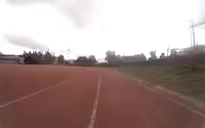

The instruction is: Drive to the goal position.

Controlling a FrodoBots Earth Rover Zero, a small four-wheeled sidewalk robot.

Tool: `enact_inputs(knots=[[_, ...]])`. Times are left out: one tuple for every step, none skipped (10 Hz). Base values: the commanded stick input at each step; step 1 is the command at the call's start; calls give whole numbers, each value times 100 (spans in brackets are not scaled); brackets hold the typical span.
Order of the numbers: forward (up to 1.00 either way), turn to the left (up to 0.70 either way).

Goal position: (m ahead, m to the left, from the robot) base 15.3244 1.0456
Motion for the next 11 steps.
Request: enact_inputs(knots=[[70, 0], [70, 0], [70, 0], [70, 0], [70, 0], [70, 0], [70, 0], [70, 0], [70, 0], [70, 0], [70, 0]])
